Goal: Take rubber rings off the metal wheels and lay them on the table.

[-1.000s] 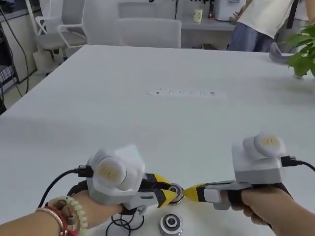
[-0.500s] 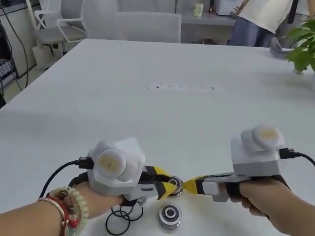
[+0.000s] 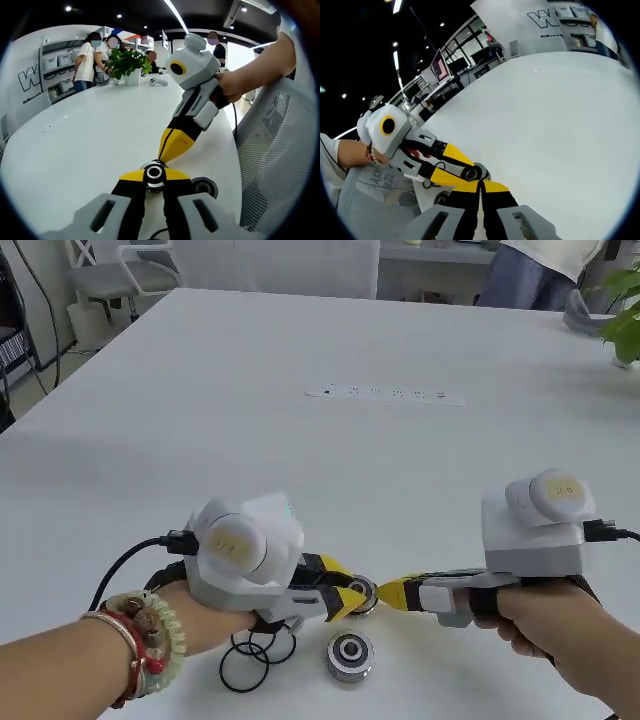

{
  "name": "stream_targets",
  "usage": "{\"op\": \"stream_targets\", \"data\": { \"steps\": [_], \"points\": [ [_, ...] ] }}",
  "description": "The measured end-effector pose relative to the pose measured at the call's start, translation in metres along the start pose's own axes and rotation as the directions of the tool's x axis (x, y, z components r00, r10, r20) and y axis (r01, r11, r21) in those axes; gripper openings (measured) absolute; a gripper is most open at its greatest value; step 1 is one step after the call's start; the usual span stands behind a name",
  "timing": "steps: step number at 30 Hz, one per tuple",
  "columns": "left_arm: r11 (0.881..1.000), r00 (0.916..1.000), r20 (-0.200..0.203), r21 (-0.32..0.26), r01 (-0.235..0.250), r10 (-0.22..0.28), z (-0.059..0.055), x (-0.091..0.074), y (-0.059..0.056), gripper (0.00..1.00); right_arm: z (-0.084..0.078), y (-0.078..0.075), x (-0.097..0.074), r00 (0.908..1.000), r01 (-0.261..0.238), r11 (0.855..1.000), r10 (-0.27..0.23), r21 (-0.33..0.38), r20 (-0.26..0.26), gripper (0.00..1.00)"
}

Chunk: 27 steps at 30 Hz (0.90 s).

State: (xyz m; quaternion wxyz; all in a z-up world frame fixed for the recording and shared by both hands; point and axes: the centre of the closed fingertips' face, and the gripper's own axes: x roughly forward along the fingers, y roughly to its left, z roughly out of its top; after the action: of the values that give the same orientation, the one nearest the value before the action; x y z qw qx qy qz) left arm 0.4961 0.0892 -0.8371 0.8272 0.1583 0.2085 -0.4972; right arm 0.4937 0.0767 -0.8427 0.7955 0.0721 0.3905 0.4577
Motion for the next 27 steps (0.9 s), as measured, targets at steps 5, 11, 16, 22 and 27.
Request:
{"op": "stream_targets", "data": {
  "steps": [5, 11, 16, 22, 27],
  "points": [
    [1.000, 1.0000, -0.008, 0.004, 0.001, -0.001, 0.000, 0.001, 0.000, 0.07, 0.001, 0.001, 0.000, 1.0000, -0.001, 1.000, 0.001, -0.006, -0.009, 0.00],
    [1.000, 1.0000, -0.005, 0.004, -0.002, 0.002, 0.000, 0.001, 0.001, 0.07, 0.003, 0.003, 0.000, 0.9999, -0.008, 1.000, 0.008, 0.006, -0.007, 0.00],
    [1.000, 1.0000, -0.002, 0.011, 0.000, 0.000, 0.000, 0.001, 0.000, 0.07, 0.004, 0.006, 0.000, 0.9998, -0.016, 1.000, 0.016, 0.015, -0.009, 0.00],
    [1.000, 1.0000, -0.002, 0.014, -0.003, 0.003, 0.000, 0.001, 0.000, 0.07, 0.007, 0.012, 0.002, 0.9997, -0.024, 1.000, 0.024, -0.016, -0.008, 0.00],
    [1.000, 1.0000, -0.001, 0.011, -0.004, 0.004, 0.000, 0.000, -0.001, 0.07, 0.008, 0.012, 0.002, 0.9996, -0.027, 0.999, 0.027, -0.022, -0.006, 0.00]
  ]
}}
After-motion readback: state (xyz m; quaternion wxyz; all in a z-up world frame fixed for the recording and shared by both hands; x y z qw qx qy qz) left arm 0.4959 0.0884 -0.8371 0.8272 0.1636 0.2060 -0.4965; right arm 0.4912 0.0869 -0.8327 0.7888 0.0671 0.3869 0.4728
